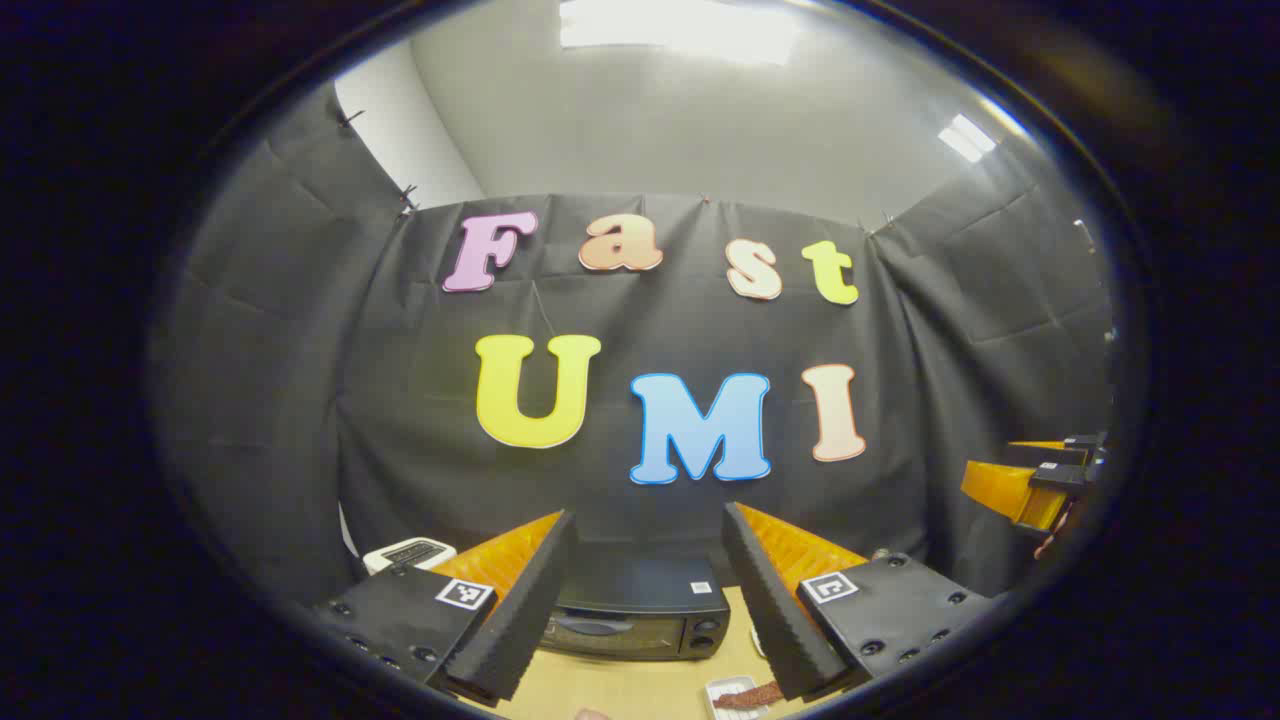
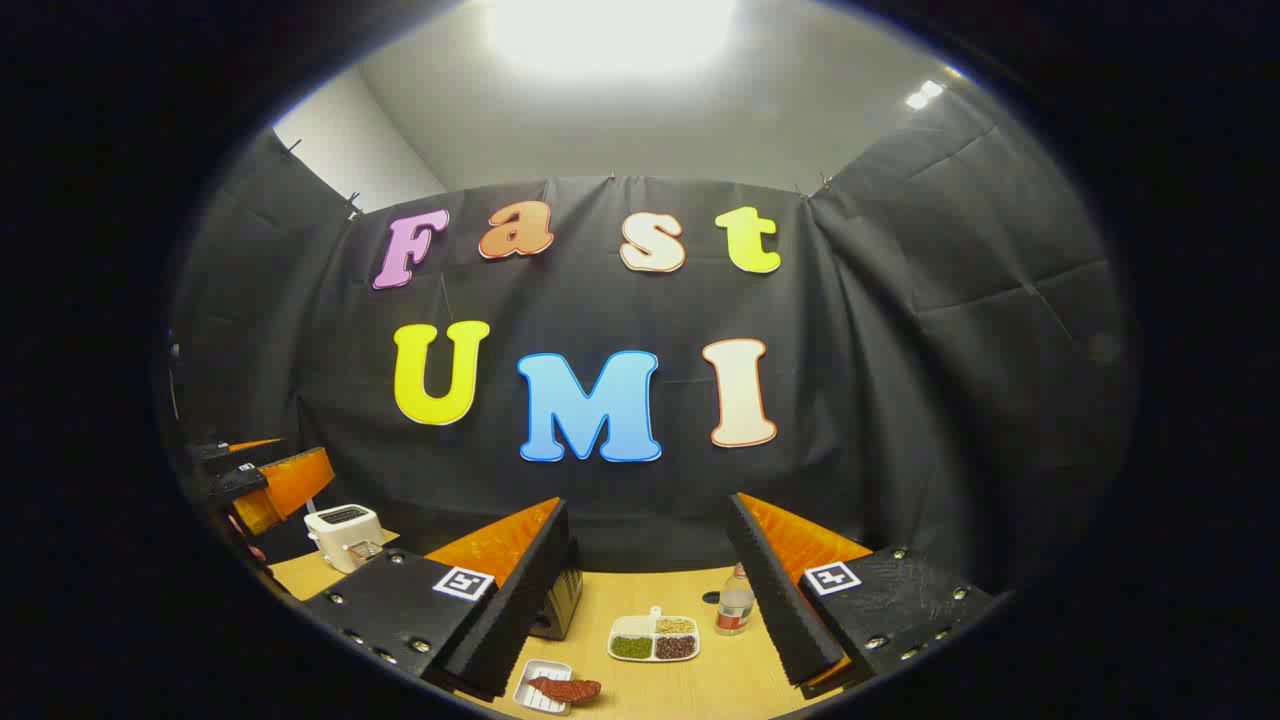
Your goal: Open the electric oven with the left hand, put the food in, and close the electric oven.
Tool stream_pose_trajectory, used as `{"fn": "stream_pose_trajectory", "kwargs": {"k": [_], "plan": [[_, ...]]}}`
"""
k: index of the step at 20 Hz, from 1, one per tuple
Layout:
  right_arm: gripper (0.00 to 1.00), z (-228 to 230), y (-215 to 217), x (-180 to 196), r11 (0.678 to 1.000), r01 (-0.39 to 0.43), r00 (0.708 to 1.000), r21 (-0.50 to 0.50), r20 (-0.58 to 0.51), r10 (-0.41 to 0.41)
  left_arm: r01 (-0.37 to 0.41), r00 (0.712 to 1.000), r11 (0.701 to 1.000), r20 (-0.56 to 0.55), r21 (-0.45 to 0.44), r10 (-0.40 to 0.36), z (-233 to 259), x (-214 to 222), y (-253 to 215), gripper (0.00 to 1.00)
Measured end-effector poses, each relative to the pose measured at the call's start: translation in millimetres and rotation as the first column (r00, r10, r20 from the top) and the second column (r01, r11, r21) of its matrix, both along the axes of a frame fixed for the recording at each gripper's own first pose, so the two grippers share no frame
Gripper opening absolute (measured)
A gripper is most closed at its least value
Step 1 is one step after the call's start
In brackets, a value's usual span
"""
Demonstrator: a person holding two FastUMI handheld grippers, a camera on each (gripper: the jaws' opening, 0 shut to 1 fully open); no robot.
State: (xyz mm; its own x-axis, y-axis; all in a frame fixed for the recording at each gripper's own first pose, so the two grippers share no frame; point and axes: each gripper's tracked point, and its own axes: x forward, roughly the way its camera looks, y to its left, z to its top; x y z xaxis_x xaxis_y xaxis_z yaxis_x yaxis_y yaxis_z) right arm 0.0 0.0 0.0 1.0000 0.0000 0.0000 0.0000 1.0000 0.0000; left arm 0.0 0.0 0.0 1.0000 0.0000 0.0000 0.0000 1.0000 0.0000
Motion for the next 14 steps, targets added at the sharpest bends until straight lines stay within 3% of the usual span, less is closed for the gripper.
{"fn": "stream_pose_trajectory", "kwargs": {"k": [6,7,11,14], "plan": [[0.97,-1.7,17.1,7.4,1.000,-0.002,1.000,0.012,-0.017,0.002,-0.020,1.000,1.000,0.015,-0.003,0.020,7.0,4.3,18.1,1.00],[0.97,-2.7,21.3,9.0,1.000,0.001,1.000,0.017,-0.021,0.000,-0.017,1.000,1.000,0.025,-0.004,0.017,9.1,6.4,20.6,0.96],[0.97,3.7,26.7,16.1,0.999,0.032,0.999,0.020,0.007,-0.033,0.019,1.000,1.000,0.017,-0.008,-0.019,0.9,16.2,19.9,0.96],[0.97,2.3,25.6,20.3,0.998,0.058,0.998,0.019,0.015,-0.059,0.041,0.999,0.999,0.009,-0.023,-0.041,-6.0,27.5,19.5,1.00]]}}
